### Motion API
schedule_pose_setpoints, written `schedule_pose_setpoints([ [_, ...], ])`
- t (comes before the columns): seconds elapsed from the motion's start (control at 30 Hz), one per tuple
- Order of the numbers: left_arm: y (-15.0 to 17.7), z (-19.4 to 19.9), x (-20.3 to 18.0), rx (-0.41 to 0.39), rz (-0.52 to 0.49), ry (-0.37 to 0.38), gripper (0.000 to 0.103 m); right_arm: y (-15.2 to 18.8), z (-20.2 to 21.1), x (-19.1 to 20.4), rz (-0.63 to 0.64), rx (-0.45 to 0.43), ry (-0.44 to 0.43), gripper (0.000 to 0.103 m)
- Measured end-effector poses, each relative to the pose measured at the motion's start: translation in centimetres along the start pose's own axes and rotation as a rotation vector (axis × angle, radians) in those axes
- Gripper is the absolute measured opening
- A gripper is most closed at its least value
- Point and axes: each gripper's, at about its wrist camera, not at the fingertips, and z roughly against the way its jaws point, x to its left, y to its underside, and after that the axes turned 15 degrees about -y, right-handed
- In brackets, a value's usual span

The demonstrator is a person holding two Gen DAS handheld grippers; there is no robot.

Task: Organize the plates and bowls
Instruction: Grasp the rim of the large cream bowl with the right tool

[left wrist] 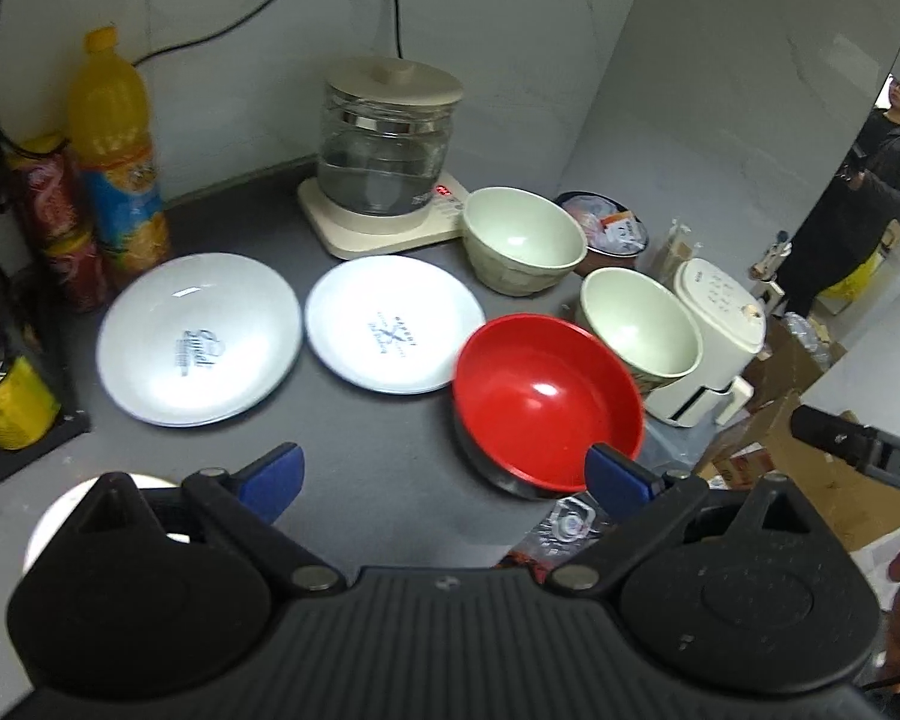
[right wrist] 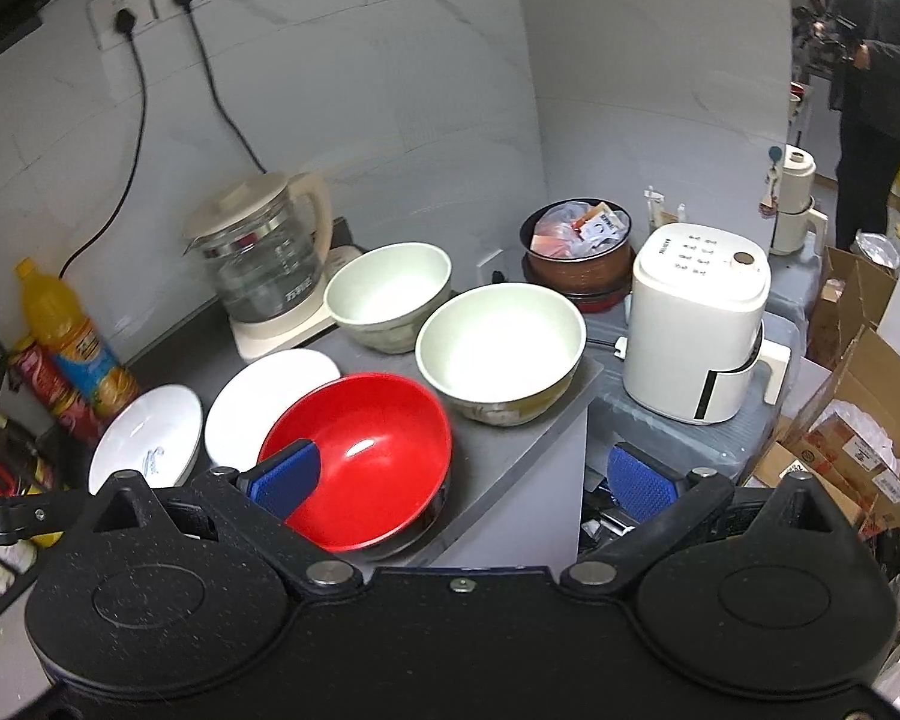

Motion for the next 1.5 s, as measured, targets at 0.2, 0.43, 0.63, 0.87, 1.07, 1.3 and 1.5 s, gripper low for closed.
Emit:
schedule_pose_setpoints([
  [0.2, -1.7, -1.6, -1.8, 0.006, -0.014, 0.022, 0.099, -1.0, -1.4, -1.6, -0.026, 0.001, 0.016, 0.103],
  [0.43, -3.8, -4.3, -4.5, 0.016, -0.020, 0.020, 0.098, -2.9, -4.2, -4.2, -0.028, 0.025, 0.022, 0.103],
  [0.63, -6.5, -6.4, -7.8, 0.011, -0.002, 0.024, 0.096, -5.2, -7.0, -6.3, 0.010, 0.060, 0.015, 0.103],
  [0.87, -9.3, -8.9, -11.5, -0.001, 0.008, 0.000, 0.096, -7.1, -9.9, -9.3, -0.003, 0.096, -0.025, 0.103],
  [1.07, -10.7, -11.4, -14.0, 0.016, 0.010, -0.021, 0.096, -8.3, -12.3, -11.8, -0.012, 0.131, -0.035, 0.103],
  [1.3, -11.7, -14.8, -16.5, 0.085, 0.006, -0.028, 0.083, -8.5, -14.8, -13.7, -0.023, 0.183, -0.057, 0.103],
  [1.5, -12.2, -17.4, -18.2, 0.128, -0.016, -0.050, 0.077, -8.4, -16.7, -14.6, -0.025, 0.219, -0.080, 0.094],
])
